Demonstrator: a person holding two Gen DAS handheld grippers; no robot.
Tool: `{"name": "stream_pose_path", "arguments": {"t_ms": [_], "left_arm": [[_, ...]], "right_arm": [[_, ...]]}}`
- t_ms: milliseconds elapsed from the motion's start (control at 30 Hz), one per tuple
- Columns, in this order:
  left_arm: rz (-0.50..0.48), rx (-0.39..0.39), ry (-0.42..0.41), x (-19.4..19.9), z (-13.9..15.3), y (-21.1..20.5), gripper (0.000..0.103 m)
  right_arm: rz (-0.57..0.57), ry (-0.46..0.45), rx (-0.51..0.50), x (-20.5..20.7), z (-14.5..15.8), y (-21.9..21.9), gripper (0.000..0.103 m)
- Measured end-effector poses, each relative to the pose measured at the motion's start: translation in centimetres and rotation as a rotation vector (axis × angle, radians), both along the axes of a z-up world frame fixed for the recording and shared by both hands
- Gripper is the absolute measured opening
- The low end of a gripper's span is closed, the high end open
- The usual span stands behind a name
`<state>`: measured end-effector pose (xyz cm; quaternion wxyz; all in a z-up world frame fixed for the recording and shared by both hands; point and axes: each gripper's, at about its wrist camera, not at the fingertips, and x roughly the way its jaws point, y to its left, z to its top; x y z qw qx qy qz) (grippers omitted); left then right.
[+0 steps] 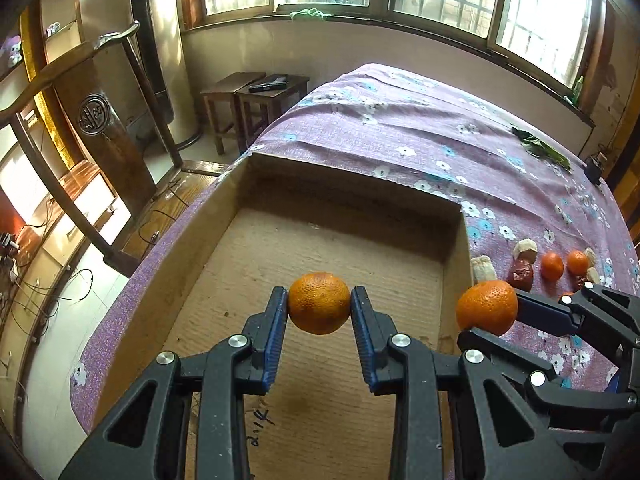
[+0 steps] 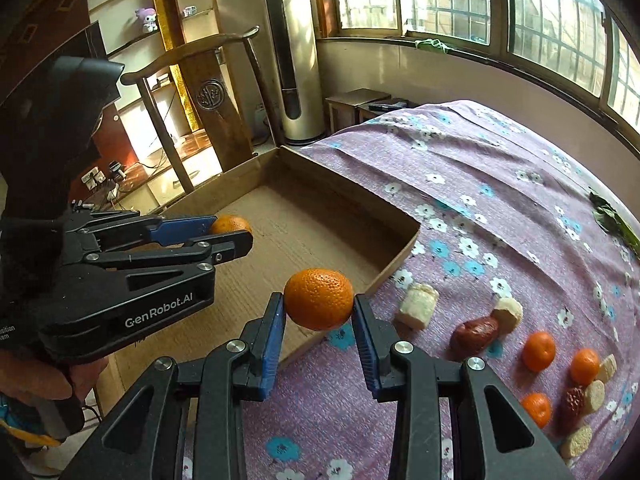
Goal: Organize fruits
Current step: 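Carry both oranges into the cardboard box and open both tools, then grasp an orange with the left tool while the right tool grasps a round white cake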
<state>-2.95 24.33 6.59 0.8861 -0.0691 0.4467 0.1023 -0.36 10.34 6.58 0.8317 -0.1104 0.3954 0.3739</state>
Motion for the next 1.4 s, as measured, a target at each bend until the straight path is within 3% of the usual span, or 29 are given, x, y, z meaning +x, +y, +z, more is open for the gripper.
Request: {"name": "stream_pose_path", "arguments": {"t_ms": [433,600,700,767,933,1067,1400], "left_arm": [[0.068,-0.049,0.066,1.6,-2.4,2.4,0.033],[0.087,-0.038,0.033,1.2,-1.8,2.5,0.073],[0.099,-0.025,0.020,0.8,-1.4,2.4,0.079],[0.097,-0.030,0.015,0.5,-1.1,2.1,0.079],[0.081,-0.016,-0.028,-0.9,0.2,0.4,0.080],[0.037,-0.009,-0.064,-1.9,1.2,-2.1,0.083],[-0.112,-0.024,-0.084,-2.3,1.8,-10.1,0.086]], "right_arm": [[0.059,0.063,-0.079,2.1,-3.5,4.7,0.038],[0.072,0.058,-0.077,2.0,-3.8,4.8,0.040],[0.077,0.084,-0.029,1.8,-3.3,4.1,0.048],[0.072,0.070,-0.007,1.2,-2.7,3.4,0.057],[0.048,0.036,0.040,-0.3,-0.7,0.5,0.057],[0.004,0.007,0.070,-1.6,0.5,-2.9,0.063],[-0.171,-0.005,0.077,-2.8,1.0,-12.0,0.065]]}}
